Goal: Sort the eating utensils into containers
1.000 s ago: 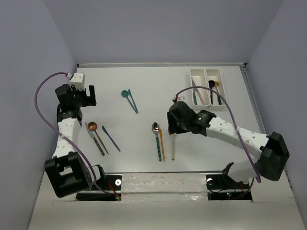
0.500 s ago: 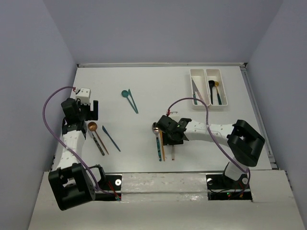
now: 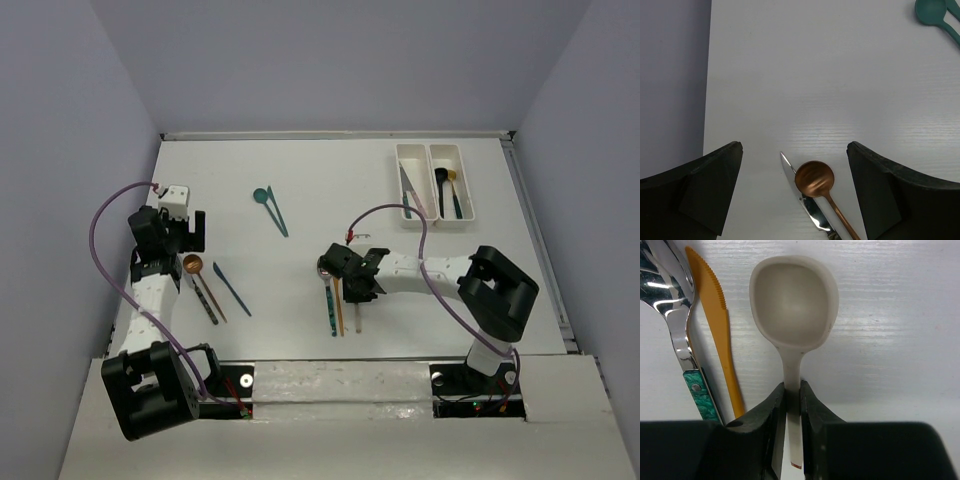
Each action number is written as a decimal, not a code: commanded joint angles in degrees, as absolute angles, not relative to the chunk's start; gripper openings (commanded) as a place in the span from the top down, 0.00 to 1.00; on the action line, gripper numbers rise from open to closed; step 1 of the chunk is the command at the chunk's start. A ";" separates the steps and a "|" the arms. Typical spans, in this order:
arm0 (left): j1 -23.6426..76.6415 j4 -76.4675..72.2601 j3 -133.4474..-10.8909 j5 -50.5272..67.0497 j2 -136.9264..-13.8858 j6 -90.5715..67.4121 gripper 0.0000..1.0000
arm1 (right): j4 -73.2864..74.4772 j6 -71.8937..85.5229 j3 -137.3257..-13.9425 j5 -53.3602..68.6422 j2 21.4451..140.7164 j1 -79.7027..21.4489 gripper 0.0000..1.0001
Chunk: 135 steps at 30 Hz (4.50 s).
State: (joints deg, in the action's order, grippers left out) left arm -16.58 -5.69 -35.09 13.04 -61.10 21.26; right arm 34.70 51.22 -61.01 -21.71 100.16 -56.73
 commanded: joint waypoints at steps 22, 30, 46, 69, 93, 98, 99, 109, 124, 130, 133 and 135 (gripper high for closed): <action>-16.70 -9.84 -31.91 14.77 -58.01 23.99 0.01 | 14.77 2.57 -83.57 -20.40 91.11 -8.63 1.00; -16.61 -11.25 -31.82 14.15 -59.67 24.26 0.01 | 14.24 -6.50 -91.23 -16.35 103.08 -2.64 1.00; -16.70 -11.60 -32.08 13.54 -60.38 24.08 0.01 | 12.48 -3.69 -88.60 -10.55 117.15 -0.26 1.00; -16.70 -11.78 -31.91 13.54 -60.12 24.17 0.01 | 23.73 7.63 -88.08 -11.51 94.42 -3.33 0.64; -16.70 -8.88 -25.93 6.77 -47.73 27.68 0.01 | 30.15 44.82 -70.84 -19.86 101.24 -63.63 0.62; -16.70 -8.70 -25.58 6.68 -47.37 27.86 0.01 | 30.23 45.00 -70.66 -20.21 103.01 -63.63 0.62; -16.70 -8.79 -25.58 6.77 -47.29 27.77 0.01 | 30.32 45.00 -70.66 -20.30 103.36 -63.63 0.62; -16.61 -8.96 -25.75 6.94 -47.29 27.69 0.01 | 32.78 46.40 -72.07 -19.42 109.25 -63.63 0.62; -16.70 -9.14 -25.75 7.47 -47.81 27.77 0.01 | 35.59 47.73 -71.54 -21.53 108.55 -63.63 0.65; -16.70 -9.14 -25.93 7.56 -47.99 27.77 0.01 | 38.58 47.99 -72.68 -22.94 106.35 -63.63 0.63; -16.70 -9.23 -25.93 7.56 -48.16 27.86 0.01 | 38.67 47.64 -72.42 -22.76 106.08 -63.63 0.62; -16.70 -9.23 -26.01 7.65 -48.16 27.86 0.01 | 38.58 47.29 -72.33 -22.68 106.70 -63.63 0.62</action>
